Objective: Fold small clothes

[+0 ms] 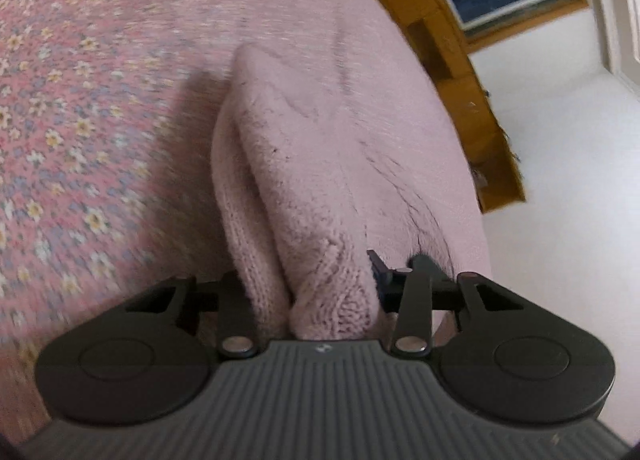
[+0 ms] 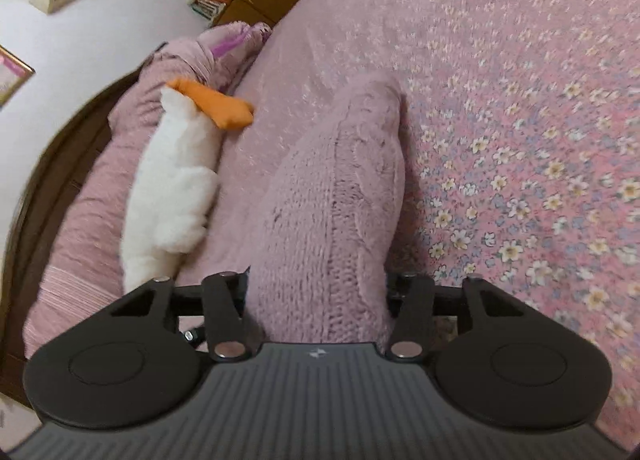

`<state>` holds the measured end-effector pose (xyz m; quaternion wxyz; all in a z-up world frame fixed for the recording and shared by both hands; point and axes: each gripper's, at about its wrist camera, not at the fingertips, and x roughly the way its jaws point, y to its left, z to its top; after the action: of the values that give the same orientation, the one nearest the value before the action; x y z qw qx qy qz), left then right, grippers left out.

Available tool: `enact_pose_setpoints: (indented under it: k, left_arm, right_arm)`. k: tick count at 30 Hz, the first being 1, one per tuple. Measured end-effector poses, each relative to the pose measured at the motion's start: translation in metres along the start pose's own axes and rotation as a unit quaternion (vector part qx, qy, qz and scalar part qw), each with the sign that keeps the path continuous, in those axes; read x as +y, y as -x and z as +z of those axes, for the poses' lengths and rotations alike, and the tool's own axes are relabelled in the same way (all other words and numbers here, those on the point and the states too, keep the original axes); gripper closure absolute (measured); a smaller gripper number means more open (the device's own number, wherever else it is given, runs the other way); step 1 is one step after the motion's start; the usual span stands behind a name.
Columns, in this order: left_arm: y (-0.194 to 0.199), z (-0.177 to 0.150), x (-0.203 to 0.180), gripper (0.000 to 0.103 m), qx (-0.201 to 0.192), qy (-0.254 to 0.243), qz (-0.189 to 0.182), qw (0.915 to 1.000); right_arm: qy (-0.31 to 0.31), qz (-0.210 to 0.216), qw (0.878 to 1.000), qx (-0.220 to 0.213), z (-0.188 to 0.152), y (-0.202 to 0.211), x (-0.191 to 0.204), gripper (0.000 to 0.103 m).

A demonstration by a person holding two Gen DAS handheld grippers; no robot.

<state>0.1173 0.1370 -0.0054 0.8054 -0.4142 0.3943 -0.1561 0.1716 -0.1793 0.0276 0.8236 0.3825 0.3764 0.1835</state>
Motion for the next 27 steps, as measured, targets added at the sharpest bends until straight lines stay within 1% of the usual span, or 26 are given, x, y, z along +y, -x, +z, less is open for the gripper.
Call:
enact_pose_setpoints:
  k: [2, 4, 6, 10, 14, 17, 20, 22, 25, 27]
  left_arm:
    - [0.003, -0.013, -0.011, 0.062, 0.008, -0.006, -0.002, 1.0000]
    - [0.003, -0.024, -0.019, 0.062, 0.018, -0.008, -0.002, 0.9998]
    - [0.005, -0.036, -0.032, 0.062, 0.027, -0.027, 0.000, 0.9993]
    - [0.012, -0.066, -0.051, 0.062, 0.054, -0.046, -0.014, 0.9974]
    - [0.020, -0.098, -0.064, 0.062, 0.075, -0.065, -0.020, 0.9948]
    - [0.025, -0.123, -0.073, 0.062, 0.095, -0.087, -0.012, 0.9916]
    - [0.026, -0.143, -0.081, 0.062, 0.108, -0.120, 0.010, 0.9868]
    - [0.025, -0.151, -0.084, 0.061, 0.109, -0.154, 0.040, 0.9812]
    - [0.019, -0.162, -0.090, 0.060, 0.107, -0.189, 0.078, 0.9730]
    - [0.015, -0.170, -0.094, 0.056, 0.104, -0.205, 0.098, 0.9684]
  right_arm:
    - [-0.005, 0.008, 1.000, 0.001, 0.002, 0.016, 0.004, 0.049]
    - [0.010, 0.002, 1.000, 0.001, 0.000, 0.035, 0.010, 0.049]
    - [0.023, -0.001, 1.000, 0.000, -0.003, 0.056, 0.012, 0.049]
    - [0.046, -0.010, 0.999, -0.009, -0.014, 0.103, 0.012, 0.049]
    - [0.048, -0.012, 0.999, -0.023, -0.037, 0.156, 0.000, 0.049]
    - [0.048, -0.020, 0.998, -0.026, -0.060, 0.190, -0.012, 0.049]
    - [0.044, -0.031, 0.998, -0.025, -0.082, 0.212, -0.028, 0.049]
    - [0.041, -0.043, 0.998, -0.022, -0.096, 0.218, -0.043, 0.049]
    - [0.026, -0.060, 0.998, -0.013, -0.114, 0.214, -0.066, 0.048]
    - [0.028, -0.066, 0.997, -0.013, -0.123, 0.211, -0.077, 0.043]
